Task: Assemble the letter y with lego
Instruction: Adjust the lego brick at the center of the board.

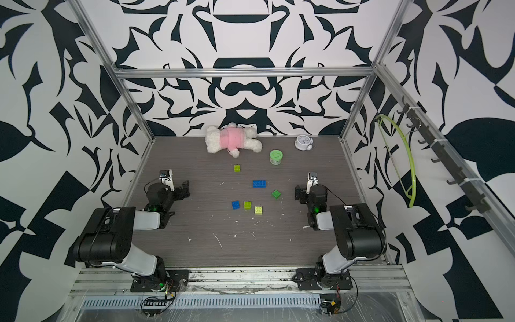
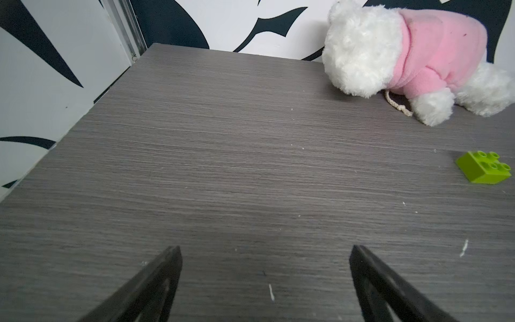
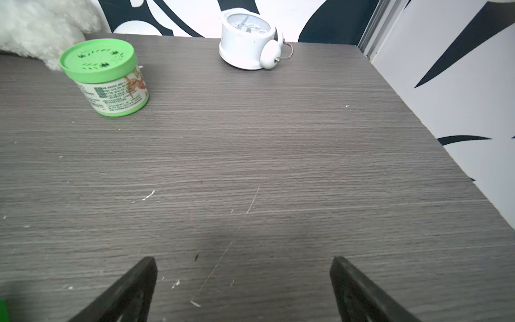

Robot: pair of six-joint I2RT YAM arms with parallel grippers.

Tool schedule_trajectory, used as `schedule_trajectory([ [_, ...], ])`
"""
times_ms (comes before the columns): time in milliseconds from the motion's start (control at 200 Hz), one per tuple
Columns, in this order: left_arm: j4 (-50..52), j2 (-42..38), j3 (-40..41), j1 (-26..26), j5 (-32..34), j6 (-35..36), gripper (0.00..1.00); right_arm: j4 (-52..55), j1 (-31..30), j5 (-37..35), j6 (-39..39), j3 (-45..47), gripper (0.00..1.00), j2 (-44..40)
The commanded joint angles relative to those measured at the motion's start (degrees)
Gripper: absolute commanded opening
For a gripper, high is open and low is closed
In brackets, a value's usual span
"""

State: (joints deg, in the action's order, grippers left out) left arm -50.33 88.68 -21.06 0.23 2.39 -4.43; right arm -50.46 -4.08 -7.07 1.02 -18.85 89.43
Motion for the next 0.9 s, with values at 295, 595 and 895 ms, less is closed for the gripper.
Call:
schedule_trajectory([
  [295,-0.25,-0.12,-0.73,-0.15,0.59,0.73,0.99,-1.73,0.19,2.23,-1.17,-1.25,0.99,-0.92],
  [595,16.15,-5.68,-7.39,-0.41,-7.29,4.26,0.99,38.29,-1.66,14.26,-4.53,-18.32,0.99,-13.73],
  [895,51.87,-9.28,-26.73,-0.33,-25.43,-5.63,0.96,69.41,-18.29,12.52,-21.02,-38.95,0.95,-7.44],
])
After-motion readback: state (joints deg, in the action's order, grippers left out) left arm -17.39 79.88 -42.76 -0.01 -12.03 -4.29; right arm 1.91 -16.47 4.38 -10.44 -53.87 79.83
